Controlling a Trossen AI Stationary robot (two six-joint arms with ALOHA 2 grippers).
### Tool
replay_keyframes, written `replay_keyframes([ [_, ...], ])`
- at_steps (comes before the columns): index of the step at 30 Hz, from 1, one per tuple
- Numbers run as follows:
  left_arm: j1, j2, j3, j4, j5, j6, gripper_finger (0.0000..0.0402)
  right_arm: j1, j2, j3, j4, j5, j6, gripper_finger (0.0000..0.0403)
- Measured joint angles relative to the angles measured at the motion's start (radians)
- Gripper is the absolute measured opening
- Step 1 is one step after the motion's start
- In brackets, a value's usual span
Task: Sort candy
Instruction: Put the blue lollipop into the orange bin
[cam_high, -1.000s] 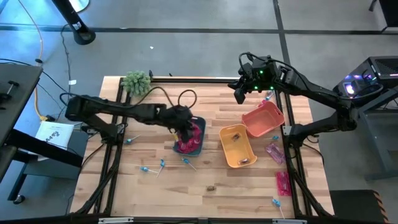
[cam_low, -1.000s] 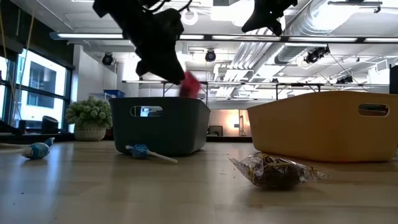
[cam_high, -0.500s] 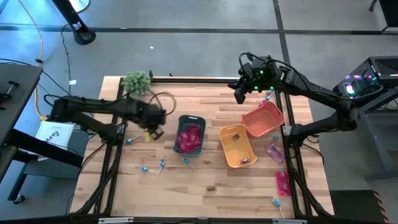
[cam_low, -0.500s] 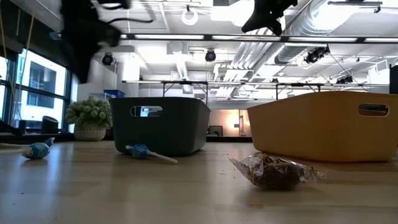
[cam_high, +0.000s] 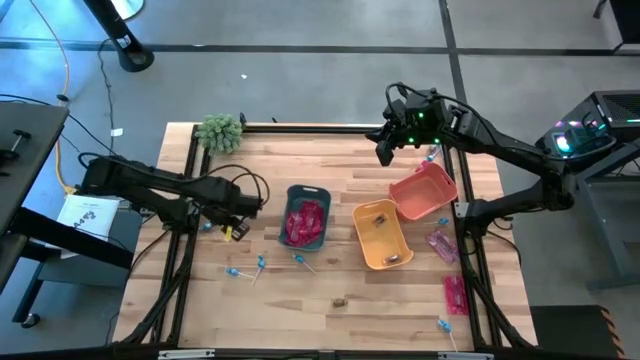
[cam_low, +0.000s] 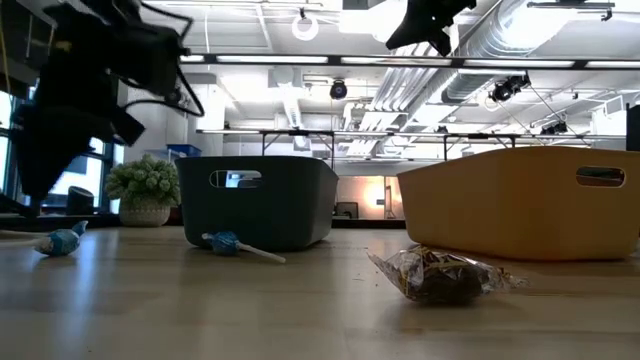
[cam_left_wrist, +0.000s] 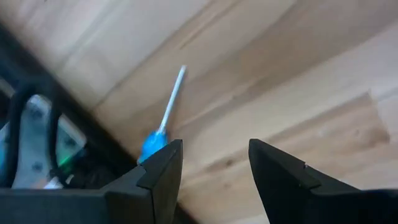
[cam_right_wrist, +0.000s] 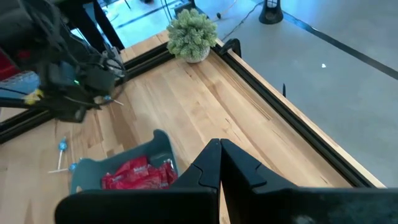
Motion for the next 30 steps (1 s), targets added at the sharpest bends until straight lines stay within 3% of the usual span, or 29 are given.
replay_keyframes([
  [11, 0.155, 0.210, -0.015, 0.017, 0.038, 0.363, 0.0179, 0.000, 0.009, 0.000, 0.001, -0.001, 0.000, 0.0000],
  [22, 0.276, 0.405, -0.016, 0.016, 0.053, 0.584, 0.0167, 0.033, 0.091, 0.000, 0.000, -0.006, 0.016, 0.0000],
  [25, 0.281, 0.456, -0.015, 0.021, 0.083, 0.627, 0.0136, 0.049, 0.105, 0.000, 0.000, -0.011, 0.023, 0.0000],
  [30, 0.280, 0.501, -0.016, 0.023, 0.132, 0.695, 0.0020, 0.069, 0.106, 0.000, 0.000, -0.012, 0.020, 0.0000],
])
